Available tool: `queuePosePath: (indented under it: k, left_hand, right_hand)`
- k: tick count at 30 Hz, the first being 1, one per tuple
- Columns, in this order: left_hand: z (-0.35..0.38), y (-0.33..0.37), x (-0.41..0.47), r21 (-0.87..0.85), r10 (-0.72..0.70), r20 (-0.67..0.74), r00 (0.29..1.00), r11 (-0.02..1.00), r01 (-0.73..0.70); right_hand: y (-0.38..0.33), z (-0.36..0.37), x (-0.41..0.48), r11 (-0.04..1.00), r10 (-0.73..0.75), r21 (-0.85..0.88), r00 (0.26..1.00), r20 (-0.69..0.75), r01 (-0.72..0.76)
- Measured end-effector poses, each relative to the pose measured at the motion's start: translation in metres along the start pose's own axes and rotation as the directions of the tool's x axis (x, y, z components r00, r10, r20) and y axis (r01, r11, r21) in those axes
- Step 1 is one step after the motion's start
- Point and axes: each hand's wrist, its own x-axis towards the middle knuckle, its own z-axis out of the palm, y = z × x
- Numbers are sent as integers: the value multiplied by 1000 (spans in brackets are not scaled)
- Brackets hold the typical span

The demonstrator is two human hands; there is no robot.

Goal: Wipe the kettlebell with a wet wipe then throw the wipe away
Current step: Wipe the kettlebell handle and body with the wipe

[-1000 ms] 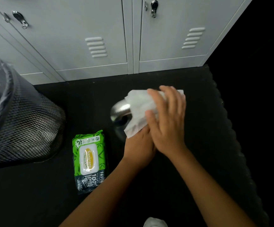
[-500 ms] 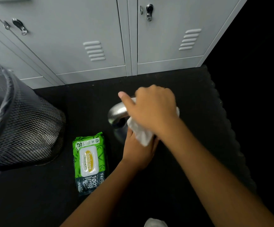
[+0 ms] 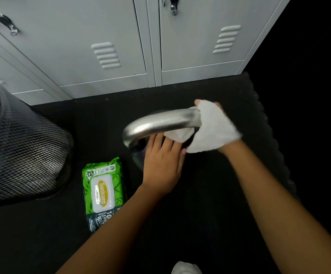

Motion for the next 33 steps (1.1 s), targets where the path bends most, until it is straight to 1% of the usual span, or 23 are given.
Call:
queuePosePath:
  k: [1,2,3,5,6,9,11,12,14,16,18,19,20,22,23,24,25,27,28,29,30,31,33]
  left_hand:
    - [0,-1,-1,-9,-14,23,1000,1000,14]
    - [0,-1,-1,-10,-25,35,999,1000,25]
    - [-1,-1,-1,-13,-32,52,998,999,33]
    - [-1,-1,0,-7,-25,66,997,1000,26]
    - [-1,-1,0,-5,-12,56,998,1000,12]
    - [-1,0,-1,-46,16,-40,999,999,-18]
    - [0,0,-1,-101,-5,-67,998,995,-1]
    - [1,1,0,-120,-9,-57,998,993,2]
    - [1,0,1,-130,1,-26,1000,992,-4]
    - [-4,0,2,-97,3,5,1000,995,-2]
    - [-7,-1,2,-61,16,6,1000,998,-16]
    - [-8,-2,0,-59,30,5,1000,998,-30]
    - [-8,-2,-1,-50,38,10,999,998,-37]
    - [-7,-3,-1,-5,42,59,997,999,-42]
    - [-6,-2,0,7,37,97,995,999,-38]
    - [-5,-2,0,9,22,131,991,1000,-24]
    - [-5,-3,1,-5,1,171,985,1000,0]
    - [-5,-2,2,-61,-52,230,972,996,68]
    - [-7,-3,1,-62,-49,220,974,996,65]
    - [-8,-2,0,-32,-24,196,980,999,31]
    - [-9,-2,0,10,6,166,986,1000,-8]
    - [-9,-1,1,36,17,144,989,999,-22]
    - [-10,1,1,49,6,99,995,999,-11]
  right_hand:
    - [-10,0,2,998,57,-19,997,48,-56]
    - [-19,0,6,986,104,-132,994,44,-98]
    - [-28,3,7,957,119,-261,992,-44,-126]
    - [-37,7,2,789,-79,-607,996,51,94]
    - [-37,10,2,719,-184,-666,979,93,198]
    - [-21,23,-10,525,-459,-727,867,195,442]
    - [1,34,-17,358,-653,-793,739,165,493]
    - [10,36,-17,352,-708,-790,695,126,502]
    - [28,33,-14,373,-767,-741,634,92,559]
    - [36,25,-7,504,-753,-598,657,51,624]
    - [28,16,1,767,-594,-316,805,-19,558]
    - [18,13,4,883,-443,-192,896,-33,429]
    - [6,9,8,951,-272,-158,962,-5,267]
    - [-20,4,14,923,-3,-382,994,107,44]
    - [-28,5,15,853,34,-519,988,149,49]
    - [-31,10,14,770,-33,-622,983,183,141]
    - [-28,16,12,662,-192,-692,958,215,288]
    - [-6,24,4,499,-566,-699,804,185,512]
    - [10,24,2,480,-677,-659,722,141,579]
    - [22,21,1,541,-713,-571,697,78,617]
    - [33,16,1,678,-669,-408,744,3,612]
    - [39,13,0,816,-558,-215,828,-49,537]
    - [40,9,0,962,-261,53,959,-108,268]
